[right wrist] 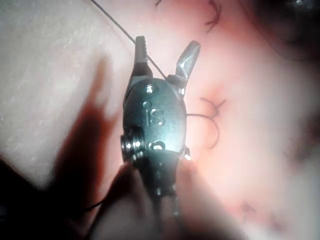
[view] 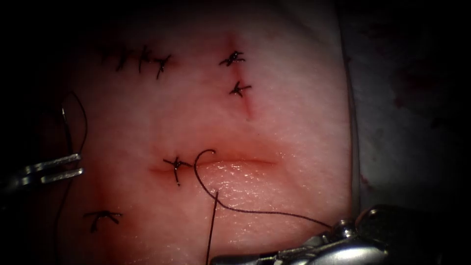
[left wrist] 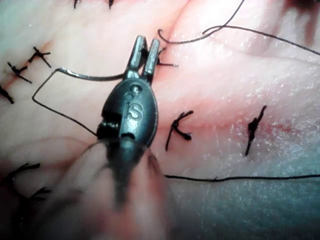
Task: Wound Closure
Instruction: Pull the suture through the skin with the right gripper.
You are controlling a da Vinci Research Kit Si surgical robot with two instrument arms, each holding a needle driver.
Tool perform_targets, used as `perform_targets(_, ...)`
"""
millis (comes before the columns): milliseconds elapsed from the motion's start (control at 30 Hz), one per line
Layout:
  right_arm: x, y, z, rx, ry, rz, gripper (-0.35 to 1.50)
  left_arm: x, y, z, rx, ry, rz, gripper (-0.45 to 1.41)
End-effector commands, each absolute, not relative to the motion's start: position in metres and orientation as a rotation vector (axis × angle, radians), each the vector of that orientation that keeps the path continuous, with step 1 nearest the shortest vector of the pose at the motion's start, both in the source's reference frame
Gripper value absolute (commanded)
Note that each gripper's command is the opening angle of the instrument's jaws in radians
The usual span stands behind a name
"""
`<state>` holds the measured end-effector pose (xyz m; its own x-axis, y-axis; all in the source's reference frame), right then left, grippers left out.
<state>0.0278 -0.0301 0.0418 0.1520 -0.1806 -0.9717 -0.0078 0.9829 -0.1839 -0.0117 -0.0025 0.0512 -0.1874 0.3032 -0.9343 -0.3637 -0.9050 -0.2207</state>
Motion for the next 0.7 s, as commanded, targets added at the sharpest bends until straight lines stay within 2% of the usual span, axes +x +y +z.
perform_targets(33, 0.0286, -0.029, 0.044, -0.171, 1.405, -0.115, 1.48, -0.0122, -0.002, 0.052, -1.663, 0.071, 2.133, -0.45)
perform_targets(500, 0.0289, -0.028, 0.054, -0.216, 1.365, -0.169, 1.41, -0.0122, -0.002, 0.052, -1.661, 0.072, 2.133, -0.45)
perform_targets(700, 0.0297, -0.028, 0.054, -0.235, 1.346, -0.187, 1.23, -0.0123, -0.002, 0.052, -1.662, 0.072, 2.133, -0.45)
